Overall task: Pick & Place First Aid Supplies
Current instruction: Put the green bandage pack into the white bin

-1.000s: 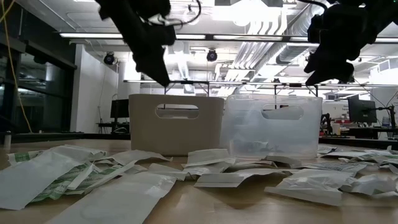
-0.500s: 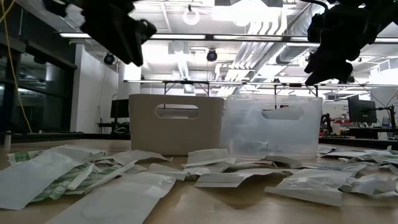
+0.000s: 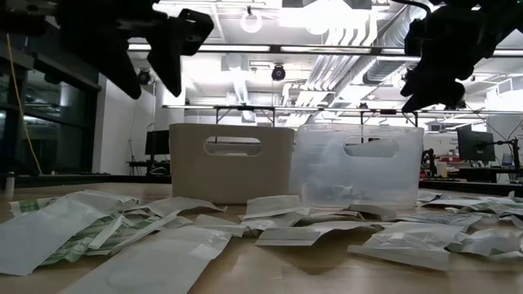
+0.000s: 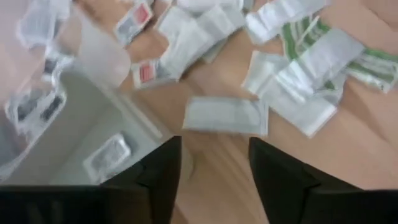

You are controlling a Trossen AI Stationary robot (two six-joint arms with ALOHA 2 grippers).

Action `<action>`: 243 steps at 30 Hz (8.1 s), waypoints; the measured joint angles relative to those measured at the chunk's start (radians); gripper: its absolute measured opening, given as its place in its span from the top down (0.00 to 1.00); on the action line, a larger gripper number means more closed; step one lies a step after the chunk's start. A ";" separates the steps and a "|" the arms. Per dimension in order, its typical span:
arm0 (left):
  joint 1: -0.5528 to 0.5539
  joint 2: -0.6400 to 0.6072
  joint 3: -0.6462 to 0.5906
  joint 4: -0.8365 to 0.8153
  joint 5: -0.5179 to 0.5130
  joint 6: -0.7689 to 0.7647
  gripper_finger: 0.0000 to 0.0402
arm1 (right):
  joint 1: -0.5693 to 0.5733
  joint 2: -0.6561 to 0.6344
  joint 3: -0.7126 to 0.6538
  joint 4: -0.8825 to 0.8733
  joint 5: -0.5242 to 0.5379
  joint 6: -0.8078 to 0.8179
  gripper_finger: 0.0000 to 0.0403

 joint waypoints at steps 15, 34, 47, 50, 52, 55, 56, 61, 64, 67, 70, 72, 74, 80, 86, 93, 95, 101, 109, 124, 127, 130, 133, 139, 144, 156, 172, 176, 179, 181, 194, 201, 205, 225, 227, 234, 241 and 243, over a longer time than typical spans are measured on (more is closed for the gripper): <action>-0.065 0.198 0.000 0.104 -0.024 0.026 0.47 | 0.000 0.000 0.000 0.000 0.004 0.029 0.45; -0.066 0.252 0.001 0.114 -0.024 0.075 0.47 | 0.000 0.000 0.000 0.000 0.012 0.056 0.45; -0.066 0.252 0.001 0.113 -0.047 0.188 0.47 | 0.000 0.000 0.000 0.000 0.012 0.056 0.45; -0.066 0.252 0.001 0.115 -0.047 0.206 0.47 | 0.000 0.000 0.000 0.000 0.011 0.056 0.45; -0.066 0.252 0.001 0.117 -0.047 0.206 0.47 | 0.000 0.000 0.000 0.000 0.011 0.056 0.45; -0.066 0.252 0.001 0.122 -0.040 0.206 0.47 | 0.000 0.000 0.000 0.000 0.011 0.056 0.45; -0.066 0.252 0.001 0.127 -0.029 0.206 0.47 | 0.000 0.000 0.000 0.000 0.011 0.056 0.45; -0.082 0.252 0.001 0.147 -0.015 0.227 0.47 | 0.000 0.000 0.000 0.000 0.008 0.056 0.45; -0.080 0.252 0.001 0.150 -0.030 0.229 0.47 | 0.000 0.000 0.000 0.000 0.009 0.056 0.45; -0.078 0.270 0.001 0.167 -0.029 0.228 0.47 | 0.000 0.000 0.000 0.000 0.014 0.056 0.45; -0.079 0.298 0.000 0.164 -0.018 0.227 0.47 | 0.000 0.000 0.000 0.000 0.015 0.056 0.45; -0.079 0.312 0.003 0.165 -0.006 0.227 0.47 | 0.000 0.000 0.000 -0.002 0.015 0.056 0.45; -0.079 0.324 0.005 0.161 -0.007 0.222 0.47 | 0.000 0.000 0.000 -0.001 0.012 0.062 0.45; -0.078 0.332 0.005 0.157 -0.014 0.198 0.51 | 0.000 0.000 0.000 -0.001 0.011 0.069 0.45; -0.079 0.333 0.004 0.140 0.014 0.189 0.66 | 0.000 0.000 0.000 0.000 0.010 0.073 0.45; -0.079 0.335 0.003 0.130 0.015 0.143 0.82 | 0.000 0.000 0.000 0.000 0.009 0.074 0.45; -0.079 0.335 0.003 0.128 0.029 0.137 0.85 | 0.000 0.000 0.000 0.000 0.006 0.074 0.45; -0.079 0.336 0.002 0.121 0.042 0.123 0.92 | 0.000 0.000 0.000 0.000 0.001 0.074 0.45; -0.079 0.336 0.002 0.110 0.049 0.093 0.99 | 0.000 0.000 0.000 0.000 -0.004 0.074 0.45; -0.079 0.309 0.067 0.078 -0.008 0.043 1.00 | 0.000 0.000 0.001 0.000 -0.029 0.075 0.45; -0.079 0.307 0.092 0.039 -0.012 0.045 1.00 | 0.000 0.000 0.001 0.000 -0.030 0.075 0.45; -0.079 0.307 0.116 0.021 -0.020 0.048 1.00 | 0.000 0.000 0.001 0.000 -0.030 0.075 0.45; -0.079 0.307 0.141 0.001 -0.021 0.062 1.00 | 0.000 0.000 0.001 0.000 -0.030 0.074 0.45; -0.086 0.307 0.200 -0.010 -0.028 0.076 1.00 | 0.000 0.000 0.001 0.000 -0.031 0.074 0.45; -0.085 0.306 0.271 -0.008 -0.036 0.077 1.00 | 0.000 0.000 0.001 0.000 -0.030 0.074 0.45; -0.050 0.304 0.350 0.018 -0.074 0.092 1.00 | 0.000 0.000 0.001 0.000 -0.031 0.064 0.45; 0.155 0.300 0.350 0.137 -0.073 0.091 1.00 | 0.000 0.000 0.001 0.000 -0.056 0.036 0.45; 0.209 0.299 0.350 0.144 -0.067 0.090 1.00 | 0.000 0.000 0.001 0.000 -0.057 0.036 0.45; 0.251 0.289 0.350 0.141 -0.056 0.089 1.00 | 0.000 0.000 0.001 0.000 -0.057 0.036 0.45; 0.282 0.287 0.351 0.141 -0.053 0.088 1.00 | 0.000 0.000 0.001 0.000 -0.057 0.036 0.45; 0.525 0.271 0.350 0.023 -0.037 -0.011 1.00 | 0.000 0.000 0.001 0.000 -0.058 0.028 0.45; 0.648 0.271 0.350 -0.043 0.019 -0.031 1.00 | 0.000 0.000 0.001 0.000 -0.058 0.028 0.45; 0.704 0.272 0.350 -0.070 0.036 -0.031 1.00 | 0.000 0.000 0.001 0.000 -0.058 0.028 0.45; 0.766 0.287 0.350 -0.135 0.119 0.021 0.85 | 0.000 0.000 0.001 0.000 -0.057 0.021 0.45; 0.764 0.287 0.350 -0.136 0.121 0.022 0.80 | 0.000 0.000 0.001 0.000 -0.057 0.021 0.45; 0.748 0.242 0.349 -0.209 0.225 0.041 0.73 | 0.000 0.000 0.001 0.000 -0.057 0.021 0.45; 0.629 0.158 0.349 -0.383 0.216 0.038 0.78 | 0.000 0.000 0.001 0.000 -0.064 0.005 0.45; 0.575 0.140 0.349 -0.433 0.204 0.005 0.80 | 0.000 0.000 0.001 0.000 -0.065 0.003 0.45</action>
